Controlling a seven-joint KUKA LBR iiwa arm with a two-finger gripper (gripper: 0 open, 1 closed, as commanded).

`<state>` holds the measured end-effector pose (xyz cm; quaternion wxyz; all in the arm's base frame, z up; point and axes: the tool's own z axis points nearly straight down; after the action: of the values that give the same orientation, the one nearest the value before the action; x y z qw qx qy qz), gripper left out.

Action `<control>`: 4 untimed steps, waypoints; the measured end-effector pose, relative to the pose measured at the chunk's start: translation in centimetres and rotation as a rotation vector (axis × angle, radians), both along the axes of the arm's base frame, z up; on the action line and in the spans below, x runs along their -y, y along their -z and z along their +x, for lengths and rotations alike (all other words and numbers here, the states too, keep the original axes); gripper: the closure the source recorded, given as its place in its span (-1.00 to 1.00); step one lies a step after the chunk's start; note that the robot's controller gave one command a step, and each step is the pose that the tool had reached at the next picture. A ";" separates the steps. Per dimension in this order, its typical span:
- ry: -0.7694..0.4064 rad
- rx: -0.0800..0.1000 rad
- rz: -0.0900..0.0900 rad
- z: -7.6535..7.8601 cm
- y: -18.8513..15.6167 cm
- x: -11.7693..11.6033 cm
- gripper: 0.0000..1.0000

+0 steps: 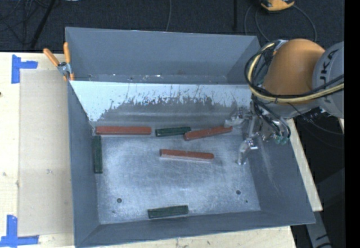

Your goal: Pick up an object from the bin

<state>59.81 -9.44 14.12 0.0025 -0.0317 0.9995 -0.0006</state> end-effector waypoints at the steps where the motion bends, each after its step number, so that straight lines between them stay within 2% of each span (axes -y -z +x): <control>1: -0.062 -0.008 0.001 0.3 -0.3 -3.3 -1.00; 2: -0.168 -0.005 0.002 2.1 2.6 -8.7 -1.00; 3: 0.025 0.020 -0.001 2.3 6.1 -9.6 -1.00; 4: 0.022 0.025 -0.001 2.5 5.9 -9.7 1.00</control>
Offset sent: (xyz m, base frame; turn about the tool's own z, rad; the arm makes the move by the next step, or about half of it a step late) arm 0.0206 0.0833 -0.0233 -0.1635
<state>62.30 0.26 8.25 0.0148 -0.0208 0.9997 -0.0015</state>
